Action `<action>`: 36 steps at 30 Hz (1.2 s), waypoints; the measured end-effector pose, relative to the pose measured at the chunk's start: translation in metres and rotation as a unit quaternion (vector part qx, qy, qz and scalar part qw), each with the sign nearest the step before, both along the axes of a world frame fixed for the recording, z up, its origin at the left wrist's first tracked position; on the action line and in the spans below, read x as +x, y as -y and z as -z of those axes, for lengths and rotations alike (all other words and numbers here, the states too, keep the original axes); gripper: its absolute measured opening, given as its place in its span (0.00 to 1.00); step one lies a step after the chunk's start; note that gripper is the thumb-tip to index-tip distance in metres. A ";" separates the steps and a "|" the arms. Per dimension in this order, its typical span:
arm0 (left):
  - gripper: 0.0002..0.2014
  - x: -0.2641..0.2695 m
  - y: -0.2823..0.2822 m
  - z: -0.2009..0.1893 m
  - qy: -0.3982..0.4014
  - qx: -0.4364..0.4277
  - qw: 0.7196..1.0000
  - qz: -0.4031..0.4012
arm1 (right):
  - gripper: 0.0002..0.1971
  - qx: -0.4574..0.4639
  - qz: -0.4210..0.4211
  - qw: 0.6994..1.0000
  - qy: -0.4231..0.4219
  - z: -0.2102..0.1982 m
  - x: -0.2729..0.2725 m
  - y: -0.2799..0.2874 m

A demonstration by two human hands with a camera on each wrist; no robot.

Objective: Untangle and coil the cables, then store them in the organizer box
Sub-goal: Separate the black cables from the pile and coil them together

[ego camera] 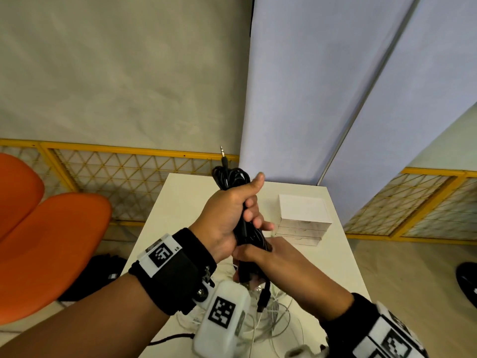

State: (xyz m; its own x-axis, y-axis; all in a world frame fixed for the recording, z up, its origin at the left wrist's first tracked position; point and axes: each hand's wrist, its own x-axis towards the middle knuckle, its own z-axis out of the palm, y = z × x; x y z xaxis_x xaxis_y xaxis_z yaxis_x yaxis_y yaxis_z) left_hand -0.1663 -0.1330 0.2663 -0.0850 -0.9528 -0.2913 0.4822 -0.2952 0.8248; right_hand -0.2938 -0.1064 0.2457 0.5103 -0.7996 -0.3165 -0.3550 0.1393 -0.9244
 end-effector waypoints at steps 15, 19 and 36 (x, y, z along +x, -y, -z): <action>0.22 0.032 0.003 -0.006 -0.127 0.034 0.982 0.139 | 0.10 -0.460 0.097 0.882 -0.020 0.018 -0.014 -0.057; 0.21 0.037 0.006 -0.004 -0.113 0.037 0.982 0.146 | 0.11 -0.464 -0.016 0.883 -0.064 0.014 -0.018 -0.064; 0.21 0.041 -0.010 0.005 -0.001 0.004 0.973 0.229 | 0.12 -0.261 0.179 0.945 0.085 -0.012 0.006 -0.059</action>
